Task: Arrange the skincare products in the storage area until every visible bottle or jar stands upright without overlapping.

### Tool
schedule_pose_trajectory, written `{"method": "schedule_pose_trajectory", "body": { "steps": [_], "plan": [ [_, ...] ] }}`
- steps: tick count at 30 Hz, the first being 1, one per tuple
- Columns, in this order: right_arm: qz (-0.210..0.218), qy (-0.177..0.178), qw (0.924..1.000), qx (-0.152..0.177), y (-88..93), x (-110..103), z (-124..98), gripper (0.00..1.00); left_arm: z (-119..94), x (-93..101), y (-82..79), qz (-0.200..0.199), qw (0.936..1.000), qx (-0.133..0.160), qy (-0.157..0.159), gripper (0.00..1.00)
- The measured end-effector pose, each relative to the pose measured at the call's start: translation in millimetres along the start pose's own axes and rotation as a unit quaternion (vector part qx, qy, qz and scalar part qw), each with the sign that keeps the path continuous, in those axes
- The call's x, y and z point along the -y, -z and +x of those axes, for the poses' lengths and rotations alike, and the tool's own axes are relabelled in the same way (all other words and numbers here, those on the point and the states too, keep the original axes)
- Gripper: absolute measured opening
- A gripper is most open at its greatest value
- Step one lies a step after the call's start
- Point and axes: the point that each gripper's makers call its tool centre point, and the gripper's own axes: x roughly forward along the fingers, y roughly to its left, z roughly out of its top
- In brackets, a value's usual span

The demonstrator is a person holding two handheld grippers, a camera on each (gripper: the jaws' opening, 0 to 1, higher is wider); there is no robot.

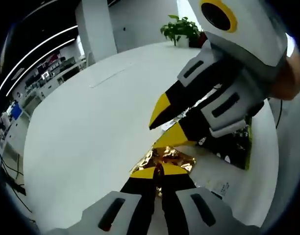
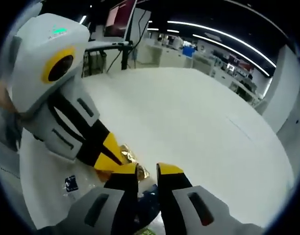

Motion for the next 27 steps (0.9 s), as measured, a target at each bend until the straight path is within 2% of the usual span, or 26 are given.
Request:
{"method": "schedule_pose_trajectory", "body": {
  "steps": [9,27],
  "plan": [
    [-0.002,-0.007,1.0000,-0.005,9.2,-14,-13,0.28,0,0.9,-1.1,0.003,1.0000,0.001,0.004,0.06],
    [-0.004,-0.022,0.9997,-0.004,16.4,-23,-34,0.31,-6,-7.2,-3.4,-0.008,0.9999,0.006,-0.013,0.14]
  ]
}}
